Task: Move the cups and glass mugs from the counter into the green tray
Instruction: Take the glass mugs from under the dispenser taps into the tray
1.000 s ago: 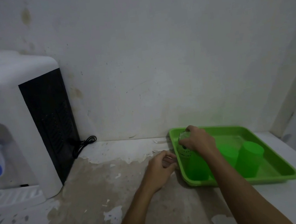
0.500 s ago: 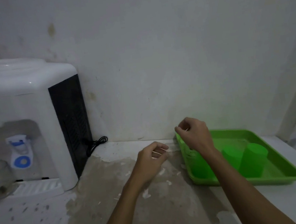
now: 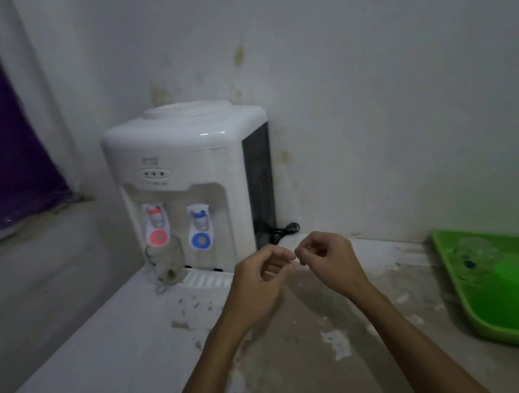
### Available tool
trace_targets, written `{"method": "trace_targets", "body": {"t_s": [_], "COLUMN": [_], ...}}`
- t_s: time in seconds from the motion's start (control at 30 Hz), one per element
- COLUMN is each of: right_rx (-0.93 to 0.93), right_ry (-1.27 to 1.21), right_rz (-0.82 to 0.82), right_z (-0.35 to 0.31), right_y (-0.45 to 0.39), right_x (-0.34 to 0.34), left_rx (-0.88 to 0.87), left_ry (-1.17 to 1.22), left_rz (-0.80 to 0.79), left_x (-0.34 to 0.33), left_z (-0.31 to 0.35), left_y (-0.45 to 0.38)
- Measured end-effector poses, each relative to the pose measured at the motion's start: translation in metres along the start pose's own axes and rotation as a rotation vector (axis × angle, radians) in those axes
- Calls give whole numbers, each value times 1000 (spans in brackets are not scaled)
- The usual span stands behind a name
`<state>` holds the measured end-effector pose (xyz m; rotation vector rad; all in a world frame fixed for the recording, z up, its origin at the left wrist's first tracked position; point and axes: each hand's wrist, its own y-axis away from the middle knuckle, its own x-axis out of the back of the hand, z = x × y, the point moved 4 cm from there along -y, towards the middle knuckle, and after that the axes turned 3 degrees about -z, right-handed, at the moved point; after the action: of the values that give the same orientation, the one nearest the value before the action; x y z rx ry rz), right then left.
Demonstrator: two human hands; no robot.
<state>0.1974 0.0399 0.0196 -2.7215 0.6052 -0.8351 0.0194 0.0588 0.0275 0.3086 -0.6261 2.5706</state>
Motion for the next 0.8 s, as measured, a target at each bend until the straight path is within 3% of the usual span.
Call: {"method": "trace_targets", "body": {"t_s": [0.33, 0.5, 0.8], "right_rx": [102, 80, 61], "right_ry": [-47, 7, -3], "right_rz": [-180, -160, -161], "right_z": [-17, -8, -5], "right_y": [-5, 2, 6], "right_x": [-93, -110, -115], "left_rx": [31, 112, 210], "left_ry": [-141, -207, -231], "left_rz": [537, 718, 675], "left_x": [95, 120, 129], "left_z": [-37, -46, -69], "left_y": [21, 16, -6]}}
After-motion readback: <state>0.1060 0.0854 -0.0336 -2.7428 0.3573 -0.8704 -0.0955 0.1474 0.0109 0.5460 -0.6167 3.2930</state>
